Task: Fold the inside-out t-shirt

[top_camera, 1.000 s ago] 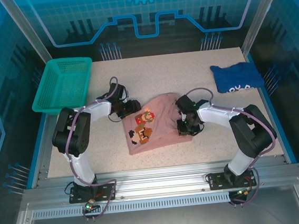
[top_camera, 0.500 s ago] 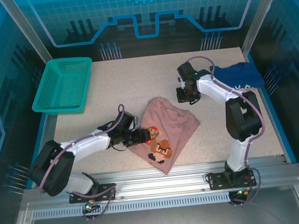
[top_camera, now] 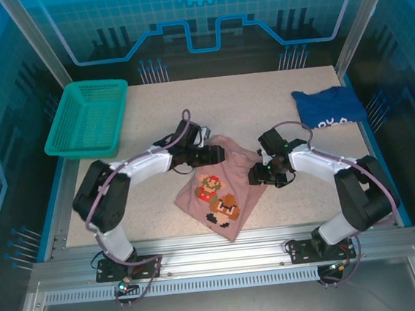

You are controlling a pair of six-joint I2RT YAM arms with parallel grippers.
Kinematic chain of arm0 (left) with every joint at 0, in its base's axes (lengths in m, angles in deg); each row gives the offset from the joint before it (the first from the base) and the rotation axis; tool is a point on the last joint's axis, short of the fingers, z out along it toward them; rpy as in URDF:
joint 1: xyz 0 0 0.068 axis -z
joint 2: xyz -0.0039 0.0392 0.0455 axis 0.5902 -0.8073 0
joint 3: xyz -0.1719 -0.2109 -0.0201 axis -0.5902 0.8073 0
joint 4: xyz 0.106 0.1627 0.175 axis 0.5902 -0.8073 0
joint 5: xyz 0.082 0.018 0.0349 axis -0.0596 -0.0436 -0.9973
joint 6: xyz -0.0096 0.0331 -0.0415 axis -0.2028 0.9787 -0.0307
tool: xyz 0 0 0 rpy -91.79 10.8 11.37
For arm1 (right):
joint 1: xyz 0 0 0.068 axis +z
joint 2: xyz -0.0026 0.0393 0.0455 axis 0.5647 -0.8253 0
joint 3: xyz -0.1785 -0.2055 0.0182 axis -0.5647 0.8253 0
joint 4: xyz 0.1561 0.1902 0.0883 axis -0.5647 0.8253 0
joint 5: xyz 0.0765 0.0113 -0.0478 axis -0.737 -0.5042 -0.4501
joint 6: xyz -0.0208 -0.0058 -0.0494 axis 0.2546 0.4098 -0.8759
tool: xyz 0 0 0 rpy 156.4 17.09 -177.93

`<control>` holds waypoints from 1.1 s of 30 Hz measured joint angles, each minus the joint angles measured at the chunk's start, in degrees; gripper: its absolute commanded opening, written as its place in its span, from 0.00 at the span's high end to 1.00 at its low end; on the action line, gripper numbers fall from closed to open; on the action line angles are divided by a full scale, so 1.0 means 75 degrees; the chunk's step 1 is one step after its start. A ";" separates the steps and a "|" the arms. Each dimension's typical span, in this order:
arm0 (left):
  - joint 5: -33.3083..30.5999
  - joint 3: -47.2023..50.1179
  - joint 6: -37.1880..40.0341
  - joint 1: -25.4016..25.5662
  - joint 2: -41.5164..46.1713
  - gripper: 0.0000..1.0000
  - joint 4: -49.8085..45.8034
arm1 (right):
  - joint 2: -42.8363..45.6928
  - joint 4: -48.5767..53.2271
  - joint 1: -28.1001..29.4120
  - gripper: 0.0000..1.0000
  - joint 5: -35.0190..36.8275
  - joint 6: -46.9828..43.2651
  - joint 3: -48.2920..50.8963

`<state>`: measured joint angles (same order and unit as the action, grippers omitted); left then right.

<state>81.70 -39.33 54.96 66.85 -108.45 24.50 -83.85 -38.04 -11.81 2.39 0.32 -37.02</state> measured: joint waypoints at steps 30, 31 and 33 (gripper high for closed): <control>0.0093 0.0790 -0.0064 -0.2215 0.0085 0.23 0.0093 | -0.3637 -0.0213 -0.0953 0.20 0.0154 -0.2098 -0.4852; 0.0154 0.0726 -0.0067 -0.2189 -0.0093 0.23 0.0099 | -0.3727 -0.0210 -0.0953 0.20 0.0117 -0.2124 -0.4858; 0.0166 0.0548 -0.0070 -0.2162 -0.0280 0.24 -0.0003 | -0.3899 -0.0187 -0.0953 0.21 0.0058 -0.2154 -0.4858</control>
<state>82.95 -35.22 54.43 50.63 -110.55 24.47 -113.09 -39.44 -18.96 2.83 -15.84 -73.46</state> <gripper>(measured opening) 0.766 0.799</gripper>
